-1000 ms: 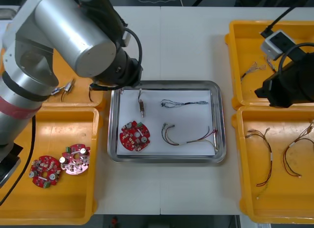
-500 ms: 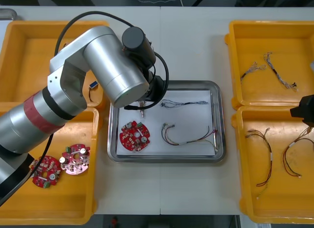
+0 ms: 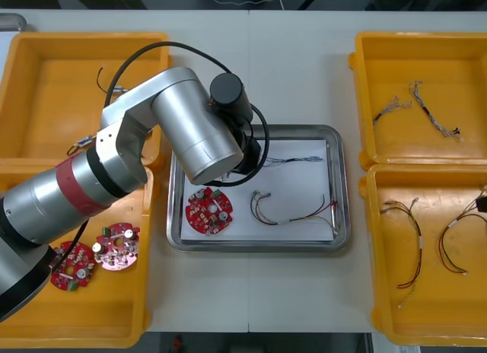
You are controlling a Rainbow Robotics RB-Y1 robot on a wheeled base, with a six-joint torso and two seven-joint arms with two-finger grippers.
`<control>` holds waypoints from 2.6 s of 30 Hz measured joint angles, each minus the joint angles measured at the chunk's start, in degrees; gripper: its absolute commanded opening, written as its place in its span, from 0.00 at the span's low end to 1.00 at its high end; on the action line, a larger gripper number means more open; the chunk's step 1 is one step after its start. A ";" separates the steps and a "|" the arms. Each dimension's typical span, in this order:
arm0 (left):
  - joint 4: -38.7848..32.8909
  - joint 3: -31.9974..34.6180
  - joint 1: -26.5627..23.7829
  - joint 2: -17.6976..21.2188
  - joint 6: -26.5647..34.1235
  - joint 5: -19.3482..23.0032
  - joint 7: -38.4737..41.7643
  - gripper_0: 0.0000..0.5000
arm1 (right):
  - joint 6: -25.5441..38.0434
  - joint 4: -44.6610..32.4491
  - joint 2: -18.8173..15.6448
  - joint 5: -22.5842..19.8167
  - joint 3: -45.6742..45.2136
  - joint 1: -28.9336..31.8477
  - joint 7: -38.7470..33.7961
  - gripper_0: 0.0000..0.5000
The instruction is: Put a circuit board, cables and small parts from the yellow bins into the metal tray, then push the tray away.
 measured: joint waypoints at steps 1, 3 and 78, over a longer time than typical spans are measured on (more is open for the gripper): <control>0.16 -0.18 0.00 0.00 -0.38 -0.09 0.10 0.00 | 0.00 0.00 -0.09 0.18 -0.05 0.15 0.00 1.00; 0.66 -0.64 0.00 0.00 -1.09 -0.41 0.44 0.00 | 0.00 0.00 -0.16 0.33 -0.11 0.34 -0.02 1.00; -15.58 36.13 4.87 16.46 25.75 21.01 -7.38 1.00 | 0.00 -0.29 -7.14 -13.07 15.15 -9.39 -10.50 1.00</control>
